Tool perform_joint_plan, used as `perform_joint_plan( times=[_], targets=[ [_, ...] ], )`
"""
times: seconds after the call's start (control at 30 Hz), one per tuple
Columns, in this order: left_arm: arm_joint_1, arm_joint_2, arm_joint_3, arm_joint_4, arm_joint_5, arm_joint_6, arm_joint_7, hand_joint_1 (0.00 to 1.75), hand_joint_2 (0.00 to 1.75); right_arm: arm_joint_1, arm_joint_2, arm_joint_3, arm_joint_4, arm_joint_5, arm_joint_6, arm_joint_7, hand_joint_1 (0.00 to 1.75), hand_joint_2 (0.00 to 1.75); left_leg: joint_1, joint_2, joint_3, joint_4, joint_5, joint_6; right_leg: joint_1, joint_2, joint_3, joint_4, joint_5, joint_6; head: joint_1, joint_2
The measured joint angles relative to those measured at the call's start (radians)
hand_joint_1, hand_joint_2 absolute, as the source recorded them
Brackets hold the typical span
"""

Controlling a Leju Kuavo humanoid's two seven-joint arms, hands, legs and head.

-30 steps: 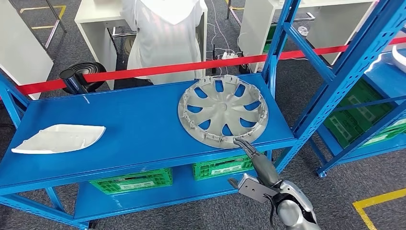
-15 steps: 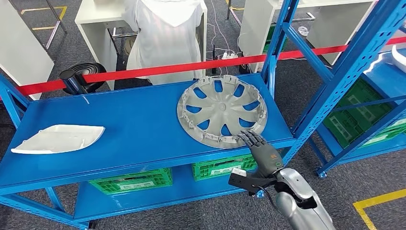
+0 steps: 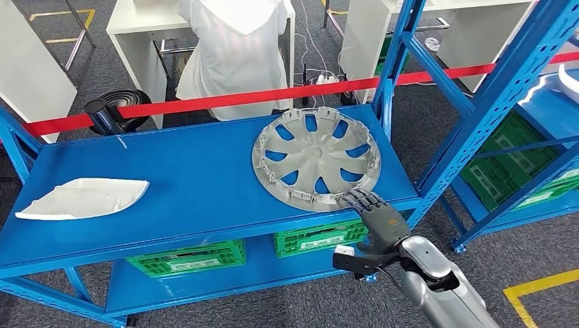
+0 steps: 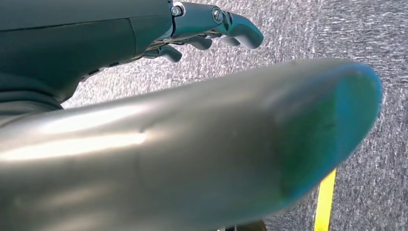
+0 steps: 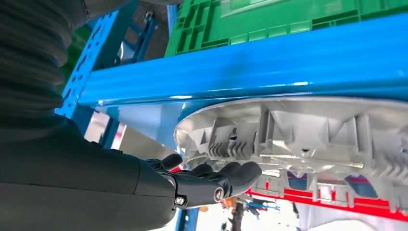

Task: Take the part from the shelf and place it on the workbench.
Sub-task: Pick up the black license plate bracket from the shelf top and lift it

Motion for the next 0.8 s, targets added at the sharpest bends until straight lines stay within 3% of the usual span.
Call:
perform_joint_plan(
  times=[0.27, 0.53, 0.67, 0.8],
  targets=[
    [-0.002, -0.011, 0.042, 0.001, 0.047, 0.013, -0.003, 0.0, 0.0, -0.109, 0.002, 0.101, 0.148, 0.064, -0.06, 0.004, 0.0, 1.75, 0.0, 0.0, 0.001, 0.0, 0.001, 0.001, 0.0, 0.0, 0.001, 0.0, 0.0, 0.0, 0.0, 0.0],
    [-0.003, -0.018, 0.087, 0.001, 0.094, 0.013, -0.004, 0.0, 0.0, -0.138, 0.031, 0.144, 0.239, 0.089, -0.154, 0.02, 0.0, 1.75, 0.0, 0.001, 0.002, 0.0, 0.0, 0.0, 0.0, 0.0, 0.001, 0.0, 0.0, 0.0, 0.0, 0.0],
    [-0.003, -0.018, 0.099, 0.001, 0.1, 0.014, -0.008, 0.0, 0.0, -0.162, 0.056, 0.154, 0.289, 0.106, -0.203, 0.033, 0.0, 0.0, 0.001, 0.001, 0.003, 0.0, 0.001, 0.0, 0.001, 0.0, 0.001, 0.0, 0.0, 0.0, 0.0, 0.0],
    [-0.002, -0.018, 0.108, 0.001, 0.101, 0.021, -0.01, 0.0, 0.0, -0.176, 0.068, 0.155, 0.317, 0.1, -0.235, 0.035, 0.0, 0.0, 0.001, 0.0, 0.003, 0.0, 0.001, -0.001, 0.001, 0.0, 0.001, 0.0, 0.0, 0.0, 0.0, 0.0]
  ],
)
